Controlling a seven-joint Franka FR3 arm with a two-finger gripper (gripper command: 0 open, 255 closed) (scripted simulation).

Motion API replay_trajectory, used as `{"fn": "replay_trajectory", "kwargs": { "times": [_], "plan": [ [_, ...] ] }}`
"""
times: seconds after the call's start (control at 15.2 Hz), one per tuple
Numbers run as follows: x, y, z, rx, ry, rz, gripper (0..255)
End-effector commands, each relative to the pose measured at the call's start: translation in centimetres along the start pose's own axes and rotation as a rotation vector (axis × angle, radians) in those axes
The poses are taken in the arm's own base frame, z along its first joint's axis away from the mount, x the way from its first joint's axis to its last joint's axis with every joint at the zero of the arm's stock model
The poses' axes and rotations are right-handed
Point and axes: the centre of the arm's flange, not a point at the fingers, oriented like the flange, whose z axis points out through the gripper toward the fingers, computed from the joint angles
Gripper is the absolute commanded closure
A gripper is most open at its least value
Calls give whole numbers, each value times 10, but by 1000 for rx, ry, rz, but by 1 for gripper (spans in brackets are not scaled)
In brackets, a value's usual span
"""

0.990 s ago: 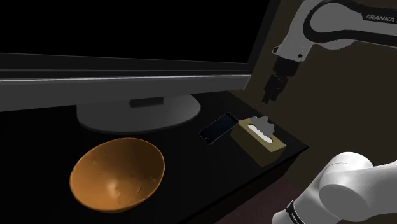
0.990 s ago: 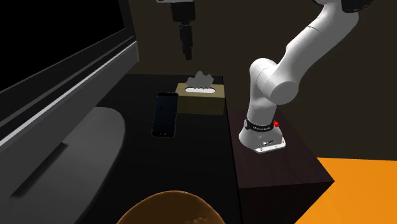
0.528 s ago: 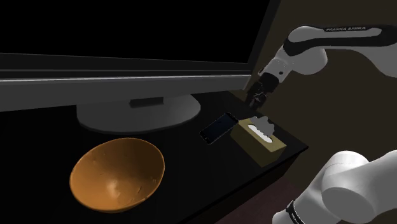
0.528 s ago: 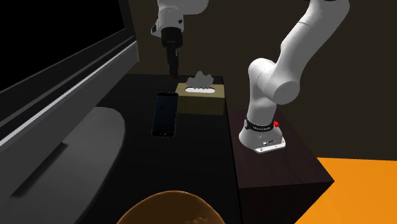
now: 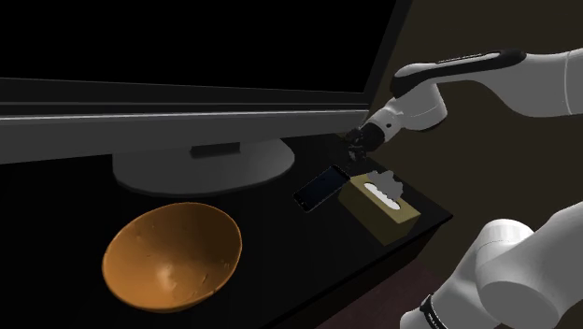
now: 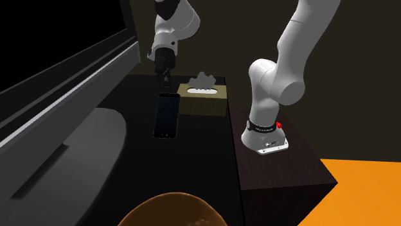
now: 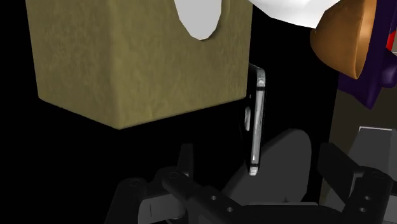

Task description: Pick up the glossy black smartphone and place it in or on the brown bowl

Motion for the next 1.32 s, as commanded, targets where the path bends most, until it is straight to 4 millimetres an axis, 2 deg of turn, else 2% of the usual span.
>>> {"fn": "replay_trajectory", "kwargs": {
  "times": [0.0, 0.2, 0.66, 0.73, 1.25],
  "plan": [
    [0, 0, 11, 4, 2, 1, 0],
    [0, 0, 24, 4, 2, 1, 0],
    [0, 0, 24, 4, 1, 1, 0],
    [0, 0, 24, 4, 1, 1, 255],
    [0, 0, 24, 4, 1, 1, 255]
  ]
}}
